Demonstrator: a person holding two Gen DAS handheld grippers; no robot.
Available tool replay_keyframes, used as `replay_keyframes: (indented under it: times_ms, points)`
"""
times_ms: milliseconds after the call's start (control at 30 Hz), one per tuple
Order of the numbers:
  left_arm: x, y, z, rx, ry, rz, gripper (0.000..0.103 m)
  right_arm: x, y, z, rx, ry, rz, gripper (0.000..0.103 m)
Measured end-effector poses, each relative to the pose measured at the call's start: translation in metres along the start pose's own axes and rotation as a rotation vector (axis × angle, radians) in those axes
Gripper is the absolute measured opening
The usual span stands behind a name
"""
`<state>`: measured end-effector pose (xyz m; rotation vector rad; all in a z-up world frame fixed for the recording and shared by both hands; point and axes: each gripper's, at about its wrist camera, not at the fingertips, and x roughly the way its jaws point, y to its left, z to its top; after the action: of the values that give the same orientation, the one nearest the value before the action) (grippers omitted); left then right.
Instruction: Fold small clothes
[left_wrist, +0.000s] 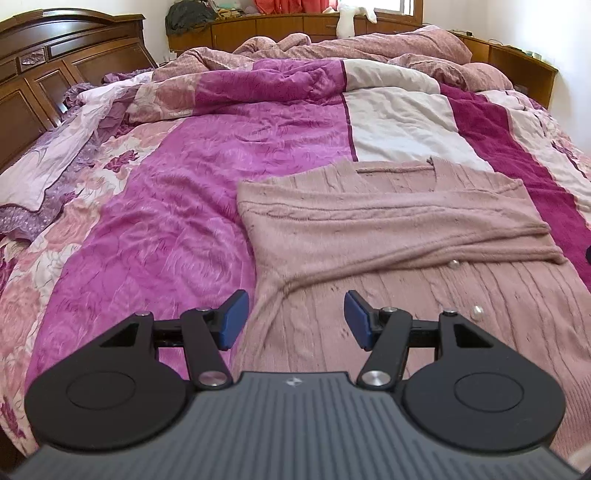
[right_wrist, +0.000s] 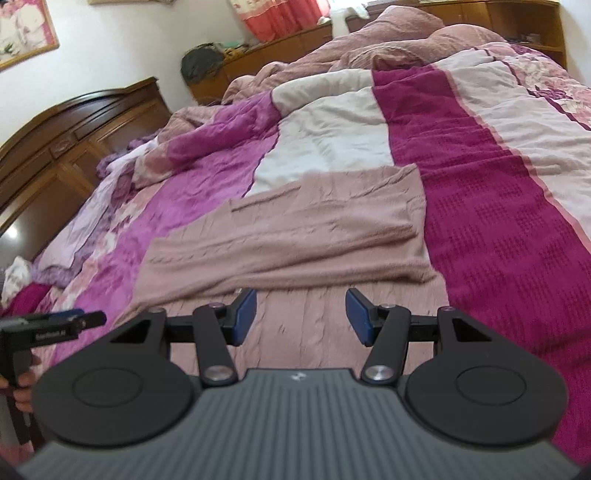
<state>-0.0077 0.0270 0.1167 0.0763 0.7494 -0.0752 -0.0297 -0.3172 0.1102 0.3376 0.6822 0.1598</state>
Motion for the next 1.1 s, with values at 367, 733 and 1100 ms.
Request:
replay_keyframes:
  times_ms: [367,733,1100]
  points:
    - [-0.041,-0.018,-0.038,0.025,0.018,-0.039,0.065,-0.019,0.016,-0.032,-0.102,0.068,0.013,0.057]
    - [-0.055,-0.03,-0.074,0.108,0.058,-0.054,0.065,-0.029,0.026,-0.062,-0.246,0.143,0.018,0.056]
    - [-0.086,-0.022,-0.079,0.164,0.057,-0.064,0.065,-0.045,0.034,-0.088,-0.369,0.189,0.002,0.056]
